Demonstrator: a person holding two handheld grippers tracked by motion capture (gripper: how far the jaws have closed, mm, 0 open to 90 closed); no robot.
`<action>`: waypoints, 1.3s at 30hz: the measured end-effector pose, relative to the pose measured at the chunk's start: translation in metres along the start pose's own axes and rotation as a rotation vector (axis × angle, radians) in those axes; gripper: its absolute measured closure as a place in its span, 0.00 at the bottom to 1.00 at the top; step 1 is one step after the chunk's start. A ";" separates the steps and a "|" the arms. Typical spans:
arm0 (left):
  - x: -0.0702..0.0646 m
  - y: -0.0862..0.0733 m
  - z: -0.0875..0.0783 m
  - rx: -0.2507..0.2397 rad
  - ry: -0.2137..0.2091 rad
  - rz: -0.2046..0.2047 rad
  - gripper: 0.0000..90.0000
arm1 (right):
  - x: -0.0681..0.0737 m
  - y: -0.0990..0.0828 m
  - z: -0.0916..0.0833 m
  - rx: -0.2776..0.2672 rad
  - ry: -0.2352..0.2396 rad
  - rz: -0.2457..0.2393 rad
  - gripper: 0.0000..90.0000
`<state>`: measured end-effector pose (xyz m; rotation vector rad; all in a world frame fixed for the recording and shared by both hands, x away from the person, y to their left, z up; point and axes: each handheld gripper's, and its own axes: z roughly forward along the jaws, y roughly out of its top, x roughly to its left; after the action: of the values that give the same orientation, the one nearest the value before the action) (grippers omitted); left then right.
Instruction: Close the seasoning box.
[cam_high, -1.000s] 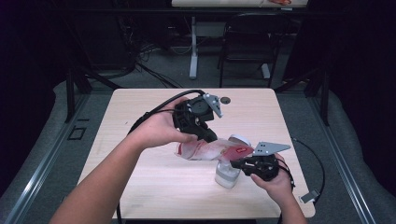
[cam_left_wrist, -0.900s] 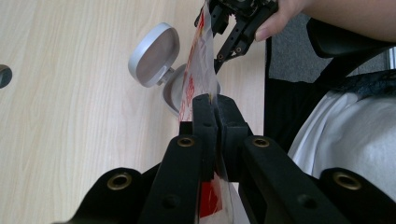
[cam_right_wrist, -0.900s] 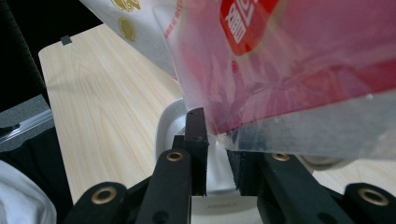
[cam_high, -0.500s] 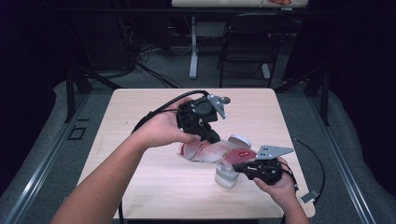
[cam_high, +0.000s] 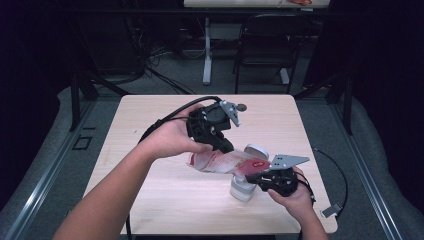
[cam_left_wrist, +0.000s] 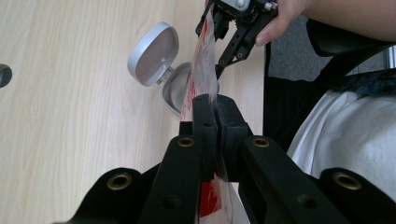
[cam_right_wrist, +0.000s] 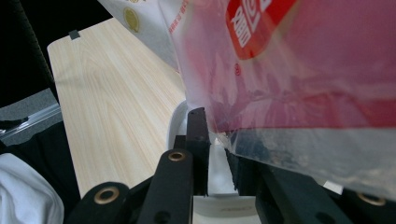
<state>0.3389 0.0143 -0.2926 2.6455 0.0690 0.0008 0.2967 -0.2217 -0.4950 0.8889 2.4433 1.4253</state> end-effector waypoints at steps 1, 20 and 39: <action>0.000 0.000 0.000 0.001 0.001 -0.001 0.98 | 0.000 0.000 0.001 -0.002 -0.002 0.001 0.88; 0.001 0.001 0.002 0.000 -0.007 0.001 0.98 | 0.000 -0.002 -0.001 0.015 0.012 -0.004 0.89; 0.001 -0.002 0.001 -0.007 -0.001 -0.004 0.98 | -0.001 0.001 0.001 0.006 -0.017 0.001 0.88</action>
<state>0.3395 0.0154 -0.2944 2.6386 0.0743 -0.0019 0.2986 -0.2212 -0.4954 0.8997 2.4370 1.4058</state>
